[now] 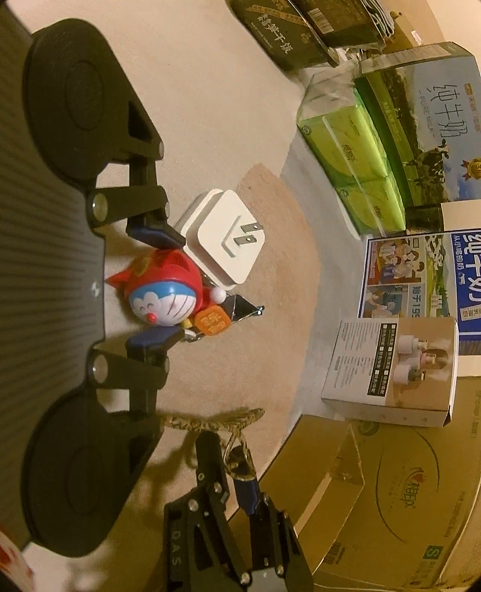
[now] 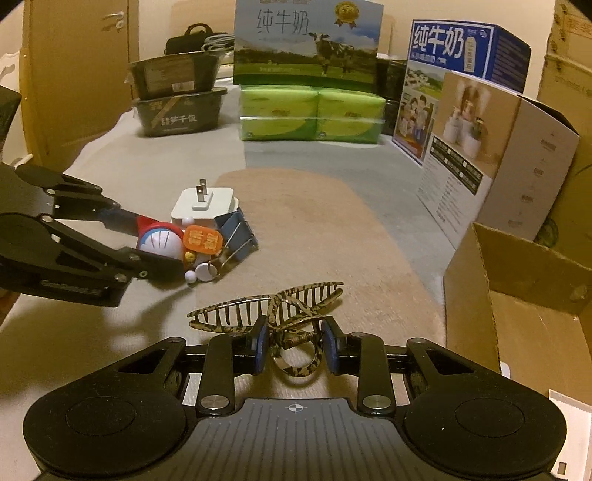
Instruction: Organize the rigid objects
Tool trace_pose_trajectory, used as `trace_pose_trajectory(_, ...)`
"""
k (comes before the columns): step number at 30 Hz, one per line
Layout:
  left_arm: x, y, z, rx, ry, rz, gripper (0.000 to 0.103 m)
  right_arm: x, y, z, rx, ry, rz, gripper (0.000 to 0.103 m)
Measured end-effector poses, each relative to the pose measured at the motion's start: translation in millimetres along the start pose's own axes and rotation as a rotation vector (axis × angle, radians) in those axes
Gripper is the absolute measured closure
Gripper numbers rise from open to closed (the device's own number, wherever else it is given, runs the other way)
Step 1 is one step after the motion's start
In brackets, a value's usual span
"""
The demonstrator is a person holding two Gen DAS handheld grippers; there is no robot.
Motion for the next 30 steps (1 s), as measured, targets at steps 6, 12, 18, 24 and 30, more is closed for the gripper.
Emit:
trace_pose_trajectory(6,5,-12,1,-0.022,-0.056,-0.021,0.062,0,-7,-1,0.003,0.026,0.000,0.072)
trace_pose_trajectory(12,24,-41,13,-0.037,-0.165,-0.045,0.062,9,-22,-8,0.008,0.057,-0.005,0.072)
trace_pose_trajectory(18,48,-77,36,-0.042,-0.268,-0.067,0.062,31,-52,-22,0.014,0.088,-0.016,0.072)
trace_pose_trajectory(24,64,-114,56,-0.040,-0.316,-0.077,0.062,59,-93,-33,0.023,0.109,-0.040,0.072)
trace_pose_trajectory(30,78,-145,73,-0.036,-0.334,-0.083,0.062,76,-127,-39,0.035,0.136,-0.033,0.072)
Point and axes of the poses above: each gripper's, at about its wrist camera, not at the fingertips, and y roughly the way its jaws point, z to its right, x to its underside, the point moved 4 cm from there along y, roughly the way its jaws point, and after that the axes turned 6 degrees about y, right-handed, at the moved point
